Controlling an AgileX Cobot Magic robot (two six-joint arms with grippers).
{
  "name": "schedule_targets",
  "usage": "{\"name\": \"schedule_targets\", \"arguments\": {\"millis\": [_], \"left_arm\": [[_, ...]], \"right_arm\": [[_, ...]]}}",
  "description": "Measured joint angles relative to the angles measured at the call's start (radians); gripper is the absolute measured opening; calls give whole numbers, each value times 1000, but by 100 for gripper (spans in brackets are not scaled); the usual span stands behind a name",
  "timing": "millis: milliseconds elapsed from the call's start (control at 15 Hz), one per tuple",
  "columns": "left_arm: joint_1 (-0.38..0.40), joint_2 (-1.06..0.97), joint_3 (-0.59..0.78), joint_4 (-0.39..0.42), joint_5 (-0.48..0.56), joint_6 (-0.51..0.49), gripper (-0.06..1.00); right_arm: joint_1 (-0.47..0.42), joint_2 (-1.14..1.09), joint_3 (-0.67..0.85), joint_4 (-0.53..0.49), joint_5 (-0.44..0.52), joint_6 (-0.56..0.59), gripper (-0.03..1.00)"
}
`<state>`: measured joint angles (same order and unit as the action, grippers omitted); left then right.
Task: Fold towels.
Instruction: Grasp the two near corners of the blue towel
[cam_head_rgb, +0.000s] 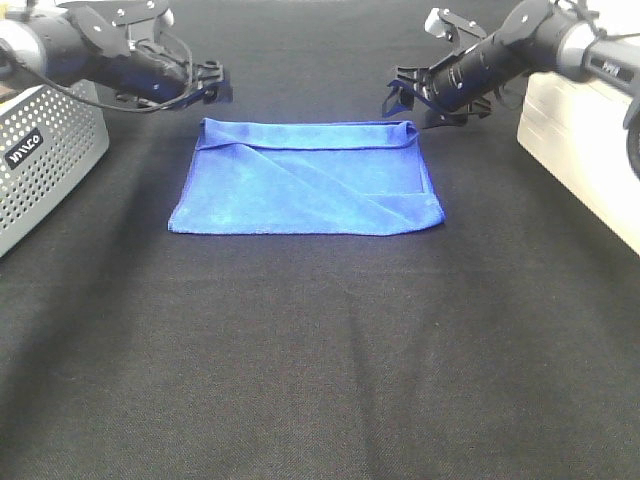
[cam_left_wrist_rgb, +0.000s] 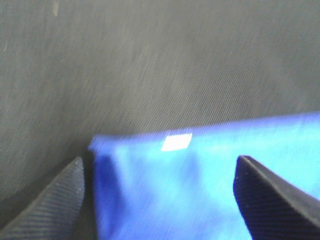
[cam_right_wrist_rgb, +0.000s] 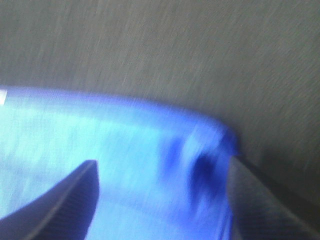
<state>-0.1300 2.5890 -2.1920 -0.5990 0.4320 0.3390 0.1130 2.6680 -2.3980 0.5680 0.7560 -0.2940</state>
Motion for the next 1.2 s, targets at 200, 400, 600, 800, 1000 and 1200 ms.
{"name": "schedule_targets", "arguments": {"millis": [200, 400, 600, 800, 1000, 1200], "left_arm": [[50, -30, -1, 21, 241, -2, 74], [56, -38, -2, 21, 441, -60, 73], [53, -40, -2, 22, 563, -130, 68], [42, -54, -2, 28, 656, -137, 64], [30, -79, 19, 37, 675, -143, 61], [11, -178, 229, 63, 603, -152, 59]], "right_arm": [[0, -71, -1, -33, 211, 3, 70], [0, -91, -1, -40, 371, 55, 70], [0, -91, -1, -48, 448, 128, 70], [-11, -95, 6, -78, 451, 214, 70], [-12, -138, 98, -87, 450, 207, 70], [-29, -265, 361, -92, 448, 147, 70]]}}
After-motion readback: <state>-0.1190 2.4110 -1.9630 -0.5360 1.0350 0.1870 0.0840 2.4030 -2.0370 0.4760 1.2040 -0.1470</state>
